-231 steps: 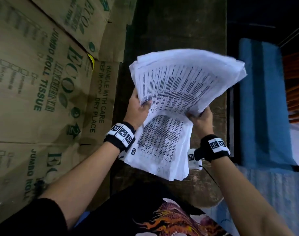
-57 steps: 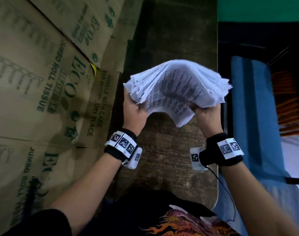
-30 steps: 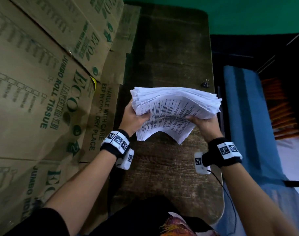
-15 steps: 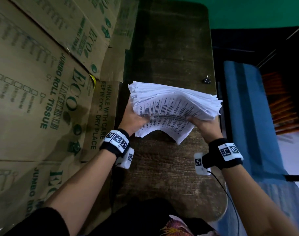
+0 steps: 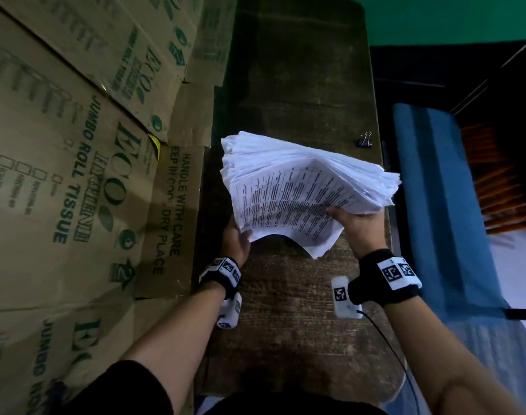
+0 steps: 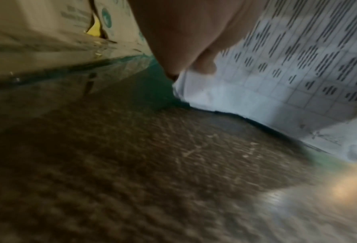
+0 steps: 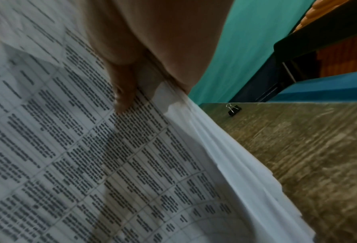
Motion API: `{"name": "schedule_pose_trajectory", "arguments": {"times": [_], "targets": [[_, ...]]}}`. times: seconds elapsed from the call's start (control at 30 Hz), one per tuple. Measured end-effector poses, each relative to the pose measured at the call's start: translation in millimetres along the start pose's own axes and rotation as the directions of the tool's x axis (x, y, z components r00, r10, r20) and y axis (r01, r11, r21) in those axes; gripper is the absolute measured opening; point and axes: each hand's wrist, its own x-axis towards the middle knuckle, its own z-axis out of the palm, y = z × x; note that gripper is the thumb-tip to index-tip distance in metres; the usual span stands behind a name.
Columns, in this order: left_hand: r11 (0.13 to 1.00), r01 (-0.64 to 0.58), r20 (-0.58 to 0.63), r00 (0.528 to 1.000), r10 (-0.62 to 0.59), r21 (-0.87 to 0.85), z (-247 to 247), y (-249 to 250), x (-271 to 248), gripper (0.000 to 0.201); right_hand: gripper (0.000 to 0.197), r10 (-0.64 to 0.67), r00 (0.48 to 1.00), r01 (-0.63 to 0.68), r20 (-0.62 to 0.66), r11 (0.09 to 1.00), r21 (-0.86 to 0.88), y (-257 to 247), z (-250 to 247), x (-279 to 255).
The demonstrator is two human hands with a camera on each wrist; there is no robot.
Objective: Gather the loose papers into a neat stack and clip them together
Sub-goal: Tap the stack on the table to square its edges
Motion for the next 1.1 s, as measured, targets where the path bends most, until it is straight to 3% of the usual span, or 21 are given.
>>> {"name": "schedule_pose_trajectory", "arguments": {"times": [0.1, 0.2, 0.33, 0.43, 0.47, 0.53, 0.6, 0.67, 0.73, 0.8, 0.87, 0.93, 1.0, 1.1], "targets": [[1.0, 0.023, 0.007, 1.0, -0.023, 0.005, 5, -9, -2, 0.053, 0.046, -0.022, 1.0, 0.023, 0.011, 0.999, -0.038, 2, -6, -2], [0.991, 0.042, 0.026, 0.999, -0.045, 0.127, 7, -22, -2, 0.068, 0.047, 0.048, 0.997, -0.039, 0.066, 0.99, -0.133, 12, -10, -5], [0.998, 0.036, 0.027, 0.999, -0.038, 0.055, 9, -32, 7, 0.076, 0.055, 0.108, 0.989, -0.091, 0.104, 0.984, -0.155, 23, -18, -4], [0.984, 0.171, -0.001, 0.985, -0.171, 0.059, 15, -28, 6, 0.076, 0.051, 0.143, 0.985, -0.124, 0.092, 0.975, -0.185, 26, -13, -8], [0.986, 0.163, -0.011, 0.987, -0.162, 0.045, 15, -25, 6, 0.073, 0.048, 0.132, 0.986, -0.108, 0.103, 0.972, -0.206, 24, -12, -8], [0.992, 0.129, 0.055, 0.99, -0.128, -0.008, 13, -25, 11, 0.077, 0.05, 0.088, 0.987, -0.061, 0.133, 0.979, -0.194, 18, -14, -8], [0.978, 0.195, 0.13, 0.971, -0.202, 0.068, 12, -22, 10, 0.081, 0.053, 0.069, 0.987, -0.049, 0.142, 0.989, -0.139, 14, -16, -7], [0.955, 0.242, 0.096, 0.961, -0.26, 0.172, 18, -26, 6, 0.074, 0.044, 0.096, 0.988, -0.08, 0.117, 0.987, -0.136, 14, -10, -9], [0.961, 0.263, 0.039, 0.963, -0.267, 0.087, 24, -19, 1, 0.068, 0.037, 0.083, 0.995, -0.07, 0.059, 0.978, -0.197, 13, -7, -8], [0.982, 0.186, -0.034, 0.982, -0.187, -0.024, 23, -16, 1, 0.058, 0.04, 0.061, 0.997, -0.051, 0.041, 0.979, -0.198, 6, -8, -7], [0.995, 0.1, -0.062, 0.993, -0.1, -0.016, 18, -23, -4, 0.046, 0.044, 0.026, 0.997, -0.012, 0.069, 0.982, -0.187, 1, -14, -6], [0.991, 0.095, -0.036, 0.995, -0.092, 0.095, 15, -34, -14, 0.04, 0.044, 0.042, 0.994, -0.016, 0.104, 0.972, -0.236, 4, -19, -9], [0.977, 0.126, 0.026, 0.991, -0.132, 0.171, 11, -40, -22, 0.042, 0.042, 0.141, 0.982, -0.104, 0.123, 0.959, -0.265, 8, -21, -13], [0.917, 0.265, 0.182, 0.927, -0.327, 0.297, -4, -27, -21, 0.055, 0.042, 0.152, 0.982, -0.122, 0.111, 0.963, -0.242, 15, -27, -8]]}}
